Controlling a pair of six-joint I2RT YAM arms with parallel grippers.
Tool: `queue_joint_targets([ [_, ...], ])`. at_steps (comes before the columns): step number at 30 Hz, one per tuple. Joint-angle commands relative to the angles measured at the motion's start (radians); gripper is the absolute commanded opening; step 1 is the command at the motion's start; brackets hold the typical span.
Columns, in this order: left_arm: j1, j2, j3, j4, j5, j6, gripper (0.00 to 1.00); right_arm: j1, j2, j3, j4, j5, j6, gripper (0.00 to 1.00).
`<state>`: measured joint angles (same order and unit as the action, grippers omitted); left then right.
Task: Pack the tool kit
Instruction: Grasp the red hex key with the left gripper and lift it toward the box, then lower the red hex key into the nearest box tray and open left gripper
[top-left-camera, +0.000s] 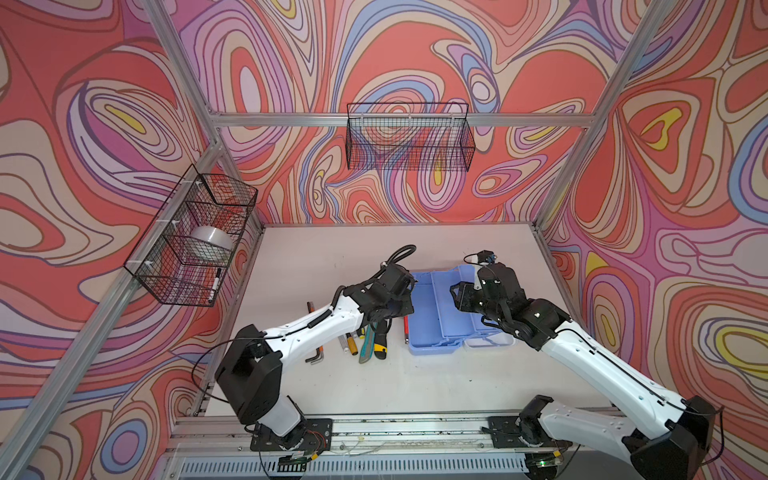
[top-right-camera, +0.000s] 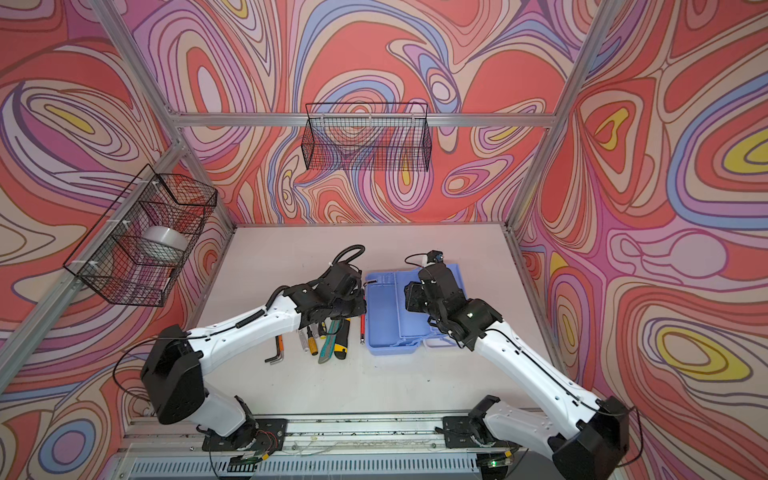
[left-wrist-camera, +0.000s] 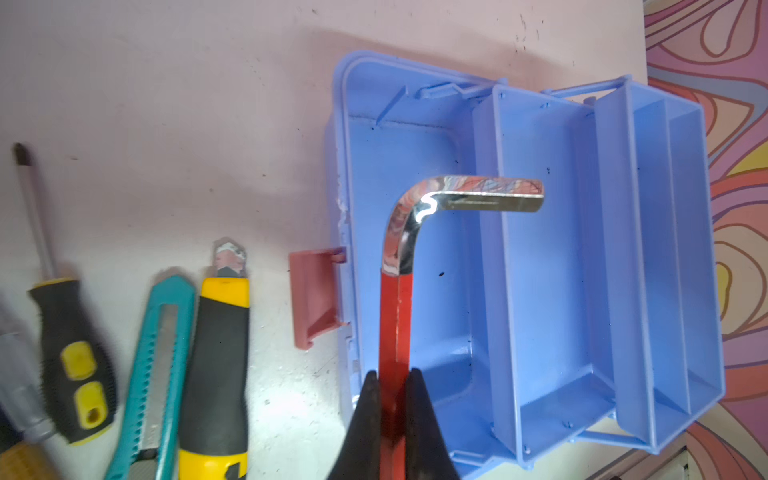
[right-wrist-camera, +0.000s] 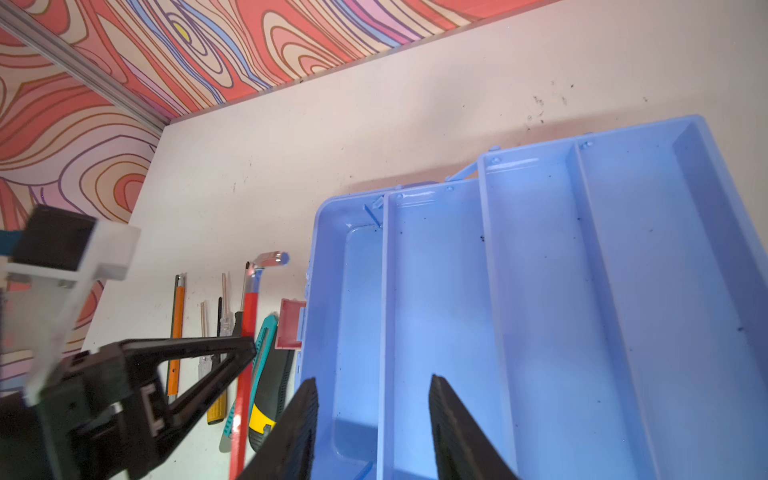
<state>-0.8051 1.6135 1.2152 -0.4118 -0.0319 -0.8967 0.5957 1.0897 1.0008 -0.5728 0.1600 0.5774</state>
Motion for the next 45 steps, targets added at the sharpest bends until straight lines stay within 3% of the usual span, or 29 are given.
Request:
queue_joint_targets([
  [1, -0.008, 0.060, 0.054, 0.071, 0.010, -0.056, 0.00, -0.004, -0.023, -0.013, -0.035, 0.028, 0.013, 0.46],
  [12, -0.024, 0.262, 0.204, 0.021, -0.034, -0.087, 0.00, -0.005, -0.033, -0.052, -0.032, 0.036, 0.006, 0.46],
  [27, -0.024, 0.375, 0.223, 0.021, -0.052, -0.096, 0.00, -0.005, -0.018, -0.088, -0.003, 0.006, 0.011, 0.46],
  [34, -0.024, 0.427, 0.254, 0.027, -0.019, -0.063, 0.22, -0.005, 0.015, -0.096, 0.018, -0.019, 0.015, 0.46],
  [41, -0.022, 0.428, 0.256, 0.029, -0.011, -0.036, 0.29, -0.005, 0.022, -0.096, 0.028, -0.033, 0.006, 0.45],
  [45, -0.023, 0.373, 0.253, 0.034, -0.045, 0.019, 0.42, -0.005, 0.031, -0.070, 0.025, -0.058, -0.018, 0.45],
])
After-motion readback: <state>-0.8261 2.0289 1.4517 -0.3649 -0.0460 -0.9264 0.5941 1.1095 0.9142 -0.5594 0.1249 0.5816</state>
